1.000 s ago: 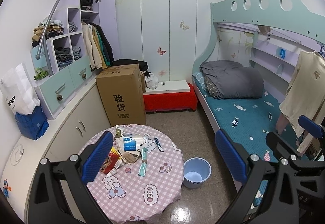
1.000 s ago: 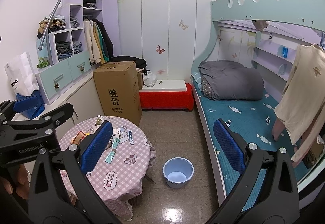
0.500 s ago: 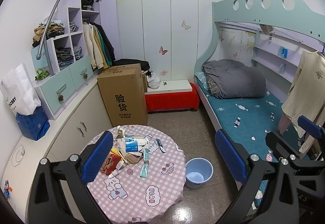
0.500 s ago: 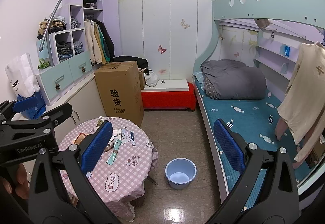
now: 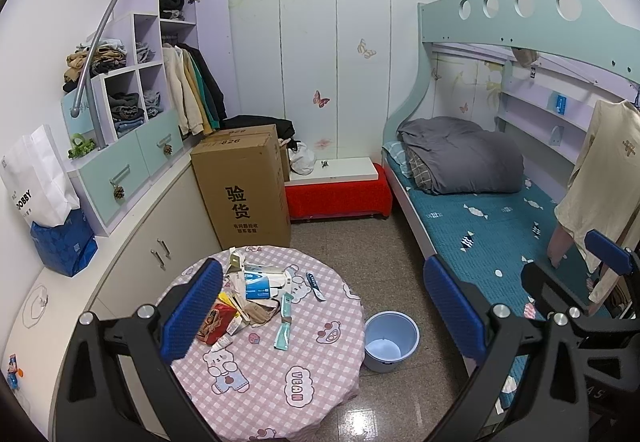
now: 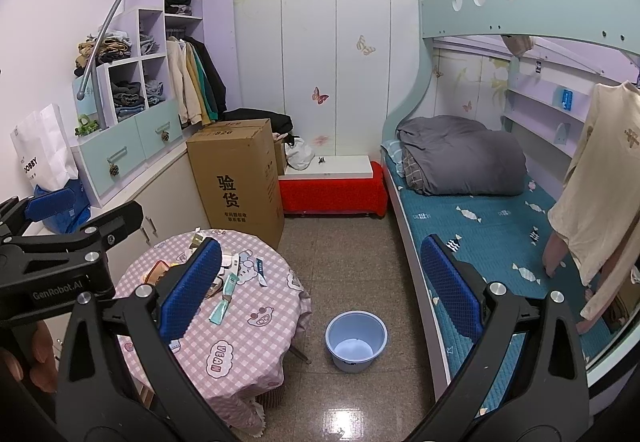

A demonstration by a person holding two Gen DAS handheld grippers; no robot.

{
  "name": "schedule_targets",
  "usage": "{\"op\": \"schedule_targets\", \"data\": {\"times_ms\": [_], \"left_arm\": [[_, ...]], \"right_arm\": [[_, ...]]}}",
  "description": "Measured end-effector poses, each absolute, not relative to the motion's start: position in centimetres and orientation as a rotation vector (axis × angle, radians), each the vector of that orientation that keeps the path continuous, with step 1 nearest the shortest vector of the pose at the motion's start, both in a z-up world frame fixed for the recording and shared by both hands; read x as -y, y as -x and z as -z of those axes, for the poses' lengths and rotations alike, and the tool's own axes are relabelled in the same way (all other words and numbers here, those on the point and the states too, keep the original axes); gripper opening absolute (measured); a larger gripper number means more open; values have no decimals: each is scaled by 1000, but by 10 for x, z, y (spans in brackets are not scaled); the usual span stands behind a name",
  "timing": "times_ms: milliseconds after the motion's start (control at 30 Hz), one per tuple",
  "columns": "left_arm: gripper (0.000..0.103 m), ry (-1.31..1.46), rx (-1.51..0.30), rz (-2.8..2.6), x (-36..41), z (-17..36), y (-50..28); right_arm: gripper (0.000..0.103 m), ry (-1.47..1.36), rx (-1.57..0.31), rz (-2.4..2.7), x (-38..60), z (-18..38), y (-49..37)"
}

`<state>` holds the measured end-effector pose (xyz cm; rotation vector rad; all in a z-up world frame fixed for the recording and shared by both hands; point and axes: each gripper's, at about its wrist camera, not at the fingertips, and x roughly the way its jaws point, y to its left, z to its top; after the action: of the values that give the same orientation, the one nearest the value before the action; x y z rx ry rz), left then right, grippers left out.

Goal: Collect trash
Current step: 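Carry both tools toward the pink checkered table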

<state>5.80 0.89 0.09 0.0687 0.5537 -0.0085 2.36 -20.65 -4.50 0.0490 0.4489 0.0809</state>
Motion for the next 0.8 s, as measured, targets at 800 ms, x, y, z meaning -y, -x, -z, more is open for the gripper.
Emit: {"op": "schedule_targets", "data": {"times_ms": [800], "left_arm": [[99,-81,-566,26,21,8,-69]], "right_arm": [[97,-69,-464,-63,234,53,-26]]}}
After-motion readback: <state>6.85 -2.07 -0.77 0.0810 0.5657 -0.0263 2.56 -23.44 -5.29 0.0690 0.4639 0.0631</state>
